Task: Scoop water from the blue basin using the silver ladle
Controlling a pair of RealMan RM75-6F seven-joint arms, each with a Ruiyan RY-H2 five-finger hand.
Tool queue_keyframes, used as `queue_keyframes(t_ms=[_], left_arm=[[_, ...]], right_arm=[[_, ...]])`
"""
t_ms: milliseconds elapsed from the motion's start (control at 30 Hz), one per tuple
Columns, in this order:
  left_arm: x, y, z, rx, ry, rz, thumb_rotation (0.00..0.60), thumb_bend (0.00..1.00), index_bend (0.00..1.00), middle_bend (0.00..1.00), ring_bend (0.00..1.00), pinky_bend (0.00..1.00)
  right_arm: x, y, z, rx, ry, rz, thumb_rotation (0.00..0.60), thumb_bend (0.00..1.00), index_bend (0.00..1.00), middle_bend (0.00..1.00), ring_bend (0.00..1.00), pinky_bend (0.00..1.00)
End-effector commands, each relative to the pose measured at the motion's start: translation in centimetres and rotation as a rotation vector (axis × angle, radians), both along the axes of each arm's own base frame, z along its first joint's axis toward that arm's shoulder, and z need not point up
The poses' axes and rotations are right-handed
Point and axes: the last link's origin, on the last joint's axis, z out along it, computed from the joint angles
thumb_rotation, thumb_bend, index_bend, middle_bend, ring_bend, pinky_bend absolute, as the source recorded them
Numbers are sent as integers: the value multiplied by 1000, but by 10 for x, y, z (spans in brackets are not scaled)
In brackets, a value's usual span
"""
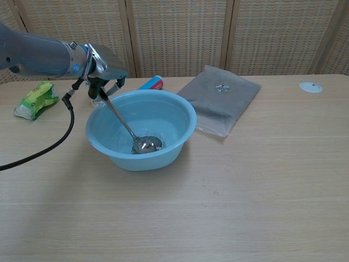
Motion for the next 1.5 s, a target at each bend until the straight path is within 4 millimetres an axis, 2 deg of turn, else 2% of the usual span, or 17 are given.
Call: queue_keyframes(t_ms=[33, 133, 267, 367, 967, 1200, 1500], left_arm=[[0, 0, 1, -3, -19, 11, 600, 927, 1000, 1000, 1000, 1000], [0, 0, 7, -8, -83, 58, 600, 930, 1000, 1000, 1000, 1000], [-2, -1, 15, -17, -165, 145, 600, 999, 1000, 1000, 1000, 1000], [-3, -3, 24, -22, -201, 194, 600, 1000, 1000, 1000, 1000, 1000], [14, -4, 54, -57, -342, 233, 600, 1000, 1000, 1000, 1000, 1000], [15, -4, 67, -61, -384, 265, 600, 1000, 1000, 1000, 1000, 1000], [28, -5, 105, -43, -348, 339, 600, 1000, 1000, 1000, 1000, 1000]], right_arm=[[0, 0, 0, -1, -1, 0, 600, 0, 0, 0, 0, 0], [0, 0, 0, -1, 0, 0, 600, 0, 0, 0, 0, 0], [0, 1, 0, 0, 2, -1, 600, 0, 0, 0, 0, 0], [0, 1, 0, 2, 2, -3, 600, 0, 0, 0, 0, 0], [1, 1, -3, 13, -3, -3, 600, 0, 0, 0, 0, 0], [2, 1, -4, 14, -5, -3, 600, 0, 0, 0, 0, 0], [1, -1, -7, 29, 1, -10, 600, 0, 0, 0, 0, 0]])
